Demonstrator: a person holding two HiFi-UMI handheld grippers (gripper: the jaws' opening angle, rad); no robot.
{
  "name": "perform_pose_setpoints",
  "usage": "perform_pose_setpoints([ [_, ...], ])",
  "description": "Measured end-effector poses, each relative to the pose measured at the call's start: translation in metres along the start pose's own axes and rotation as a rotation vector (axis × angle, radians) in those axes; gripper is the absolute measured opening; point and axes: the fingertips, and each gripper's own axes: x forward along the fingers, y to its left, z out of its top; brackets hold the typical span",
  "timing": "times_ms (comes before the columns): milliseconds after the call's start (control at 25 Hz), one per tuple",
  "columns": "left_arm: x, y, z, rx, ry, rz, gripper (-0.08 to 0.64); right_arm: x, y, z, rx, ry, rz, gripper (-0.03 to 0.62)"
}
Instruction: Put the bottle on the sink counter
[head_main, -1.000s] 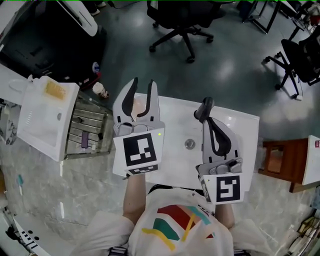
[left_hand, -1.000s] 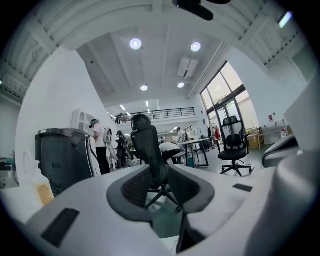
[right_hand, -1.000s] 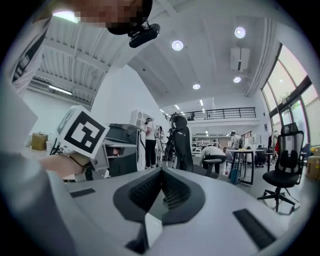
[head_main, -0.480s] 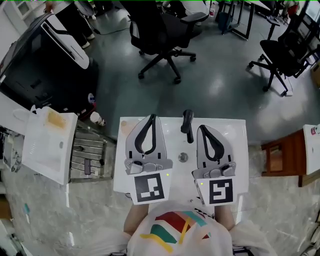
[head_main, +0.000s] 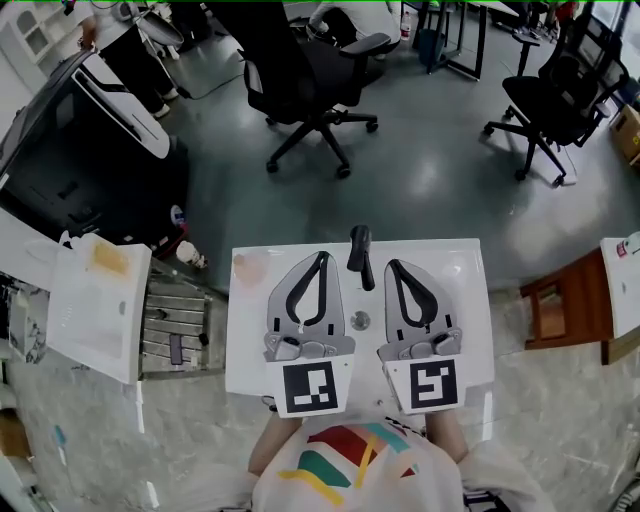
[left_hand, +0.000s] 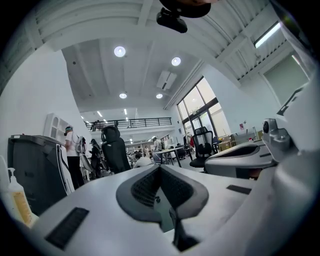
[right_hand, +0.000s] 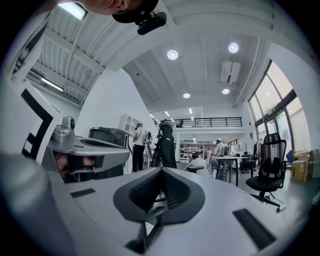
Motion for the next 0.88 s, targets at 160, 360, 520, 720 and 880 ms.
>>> perform_pose_setpoints([
  [160,0.0002,-0.0032,0.0004,0.003,0.003,-0.006,0.018,-0.0012,-0.0013,0.0014,0.008,0.0,0.004,0.012],
  [360,0.0012,-0.0035,0.0001,0.0,0.004,-0.016,0.018,-0.0016,0.0001,0.0011,0.011,0.011,0.008,0.012],
  [520,-0.0013,-0.0041,-0.0019,0.005,0.0,-0.021,0.018,-0.003,0.0022,-0.0006,0.005,0.008,0.008,0.012],
  [720,-0.0045,-0.007,-0.0028,-0.002,0.001,-0.02,0.018,-0.0062,0.002,-0.0026,0.004,0.01,0.005,0.012],
  [880,-0.0037,-0.0058,0.0009,0.002,0.0,-0.025,0.018,-0.005,0.0006,-0.0009,0.01,0.013,-0.002,0.012],
])
